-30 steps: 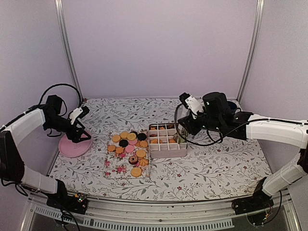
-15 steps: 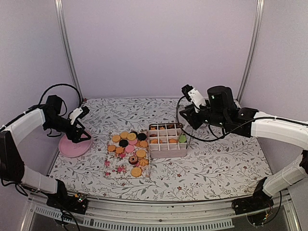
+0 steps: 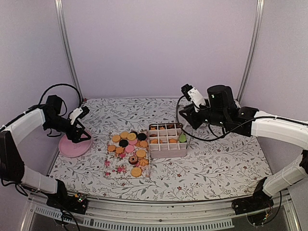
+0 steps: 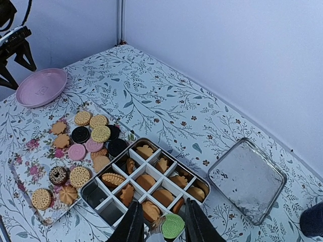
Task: Pack the cookies
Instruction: Place the fake cookies in the empty pocket of the box, then pass from the right arm to the left
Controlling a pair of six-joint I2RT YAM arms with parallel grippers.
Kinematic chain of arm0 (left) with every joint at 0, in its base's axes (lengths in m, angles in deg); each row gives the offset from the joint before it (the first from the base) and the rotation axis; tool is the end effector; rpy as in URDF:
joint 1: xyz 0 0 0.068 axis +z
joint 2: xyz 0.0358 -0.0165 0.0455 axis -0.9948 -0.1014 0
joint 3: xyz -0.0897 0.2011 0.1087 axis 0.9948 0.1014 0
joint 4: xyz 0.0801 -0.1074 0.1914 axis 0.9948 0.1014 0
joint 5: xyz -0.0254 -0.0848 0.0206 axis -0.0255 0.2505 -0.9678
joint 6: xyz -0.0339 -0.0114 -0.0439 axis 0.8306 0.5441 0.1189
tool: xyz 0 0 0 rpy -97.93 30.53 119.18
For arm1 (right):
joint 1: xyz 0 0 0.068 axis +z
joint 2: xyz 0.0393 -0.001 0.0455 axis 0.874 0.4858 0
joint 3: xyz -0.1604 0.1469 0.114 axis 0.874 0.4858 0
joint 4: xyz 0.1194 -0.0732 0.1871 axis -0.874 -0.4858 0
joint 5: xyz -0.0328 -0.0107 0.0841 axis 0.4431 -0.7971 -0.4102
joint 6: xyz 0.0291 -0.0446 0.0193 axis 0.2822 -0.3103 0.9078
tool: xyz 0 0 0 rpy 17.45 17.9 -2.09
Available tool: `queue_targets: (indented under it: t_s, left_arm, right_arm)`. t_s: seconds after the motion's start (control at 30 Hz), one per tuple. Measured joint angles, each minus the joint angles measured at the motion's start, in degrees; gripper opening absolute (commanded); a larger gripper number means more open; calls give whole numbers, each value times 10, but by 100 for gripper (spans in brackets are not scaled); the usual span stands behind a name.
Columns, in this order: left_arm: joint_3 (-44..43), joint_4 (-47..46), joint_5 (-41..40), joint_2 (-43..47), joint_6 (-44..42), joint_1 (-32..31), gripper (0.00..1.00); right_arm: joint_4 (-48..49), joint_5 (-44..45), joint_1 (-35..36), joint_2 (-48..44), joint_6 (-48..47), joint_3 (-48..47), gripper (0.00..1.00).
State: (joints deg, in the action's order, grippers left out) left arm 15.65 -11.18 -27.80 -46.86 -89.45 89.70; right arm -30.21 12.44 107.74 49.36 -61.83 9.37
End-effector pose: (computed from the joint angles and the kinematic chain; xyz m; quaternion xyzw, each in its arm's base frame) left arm 0.2239 -0.0006 0.2293 0.3593 0.8656 -0.1785 0.2997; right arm 0.2085 0.2150 0.2926 -0.3468 0.7582 0.1400 0.5341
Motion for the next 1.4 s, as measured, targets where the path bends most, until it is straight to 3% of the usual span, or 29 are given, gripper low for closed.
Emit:
queue_targets:
  t_s: [0.7,1.17,1.23,1.3,1.4]
  left_arm:
    - [3,0,0,1,-2,0,81]
    - [3,7,5,1,-4,0,83]
    - [6,7,11,2,-7,0,84]
    - [9,11,17,4,-13,0,98]
    - [9,31,50,7,-30,-1,99]
  right_arm:
    - [-17,-20,-16,-2,-8,-43,10]
    - [-7,-142,-1,3,19,-121,3]
    - [-2,-162,11,21,26,-137,3]
    - [9,-184,28,54,33,-164,3]
    - [30,-233,54,116,45,-208,3]
